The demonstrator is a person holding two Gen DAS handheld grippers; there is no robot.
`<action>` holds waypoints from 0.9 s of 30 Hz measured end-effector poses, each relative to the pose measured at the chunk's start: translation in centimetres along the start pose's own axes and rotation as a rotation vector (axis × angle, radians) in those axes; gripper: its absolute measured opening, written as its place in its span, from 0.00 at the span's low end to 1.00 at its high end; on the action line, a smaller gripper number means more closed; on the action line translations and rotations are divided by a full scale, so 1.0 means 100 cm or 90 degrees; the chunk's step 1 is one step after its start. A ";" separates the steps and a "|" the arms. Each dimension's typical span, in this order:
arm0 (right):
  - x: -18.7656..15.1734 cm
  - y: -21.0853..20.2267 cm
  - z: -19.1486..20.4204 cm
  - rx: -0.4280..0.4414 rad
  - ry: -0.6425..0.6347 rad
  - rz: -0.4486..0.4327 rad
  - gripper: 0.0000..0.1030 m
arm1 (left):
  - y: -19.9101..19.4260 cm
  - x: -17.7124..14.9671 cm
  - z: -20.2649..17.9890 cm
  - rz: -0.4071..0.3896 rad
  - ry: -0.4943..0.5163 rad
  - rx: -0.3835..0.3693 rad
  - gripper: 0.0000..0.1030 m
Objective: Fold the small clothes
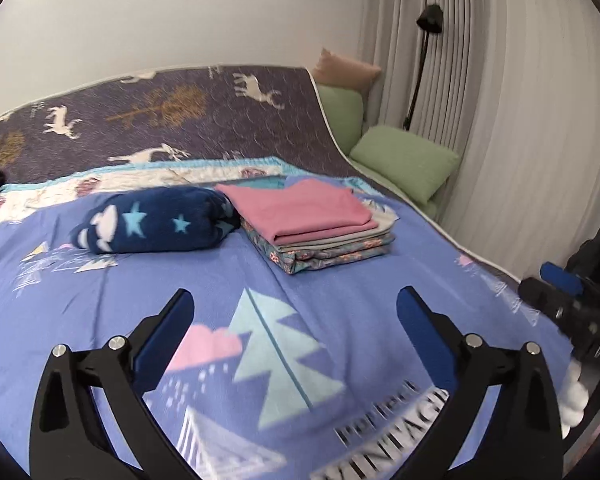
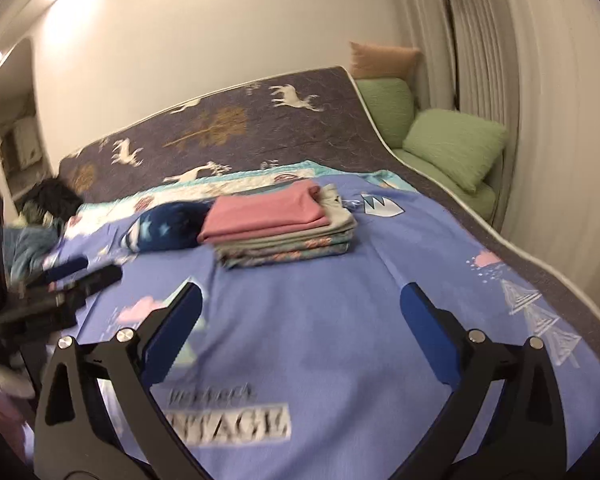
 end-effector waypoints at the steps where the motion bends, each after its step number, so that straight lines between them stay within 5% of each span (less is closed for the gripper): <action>1: -0.001 -0.010 0.004 -0.005 -0.001 -0.007 0.98 | -0.014 -0.004 -0.005 -0.004 0.003 -0.008 0.98; 13: -0.015 -0.105 0.041 0.016 0.013 -0.038 0.98 | -0.113 -0.039 -0.020 -0.060 -0.006 0.017 0.98; 27: -0.037 -0.122 0.053 0.032 0.019 -0.001 0.98 | -0.130 -0.068 -0.029 -0.046 -0.016 0.023 0.98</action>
Point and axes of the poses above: each gripper's, at about its wrist camera, not at the fingertips, and y roughly the way its jaws point, z to its left, x to its top, the point moved 4 cm from there along y, roughly the way its jaws point, and after that the axes turned 10 degrees about -y, right-handed, at the moved point
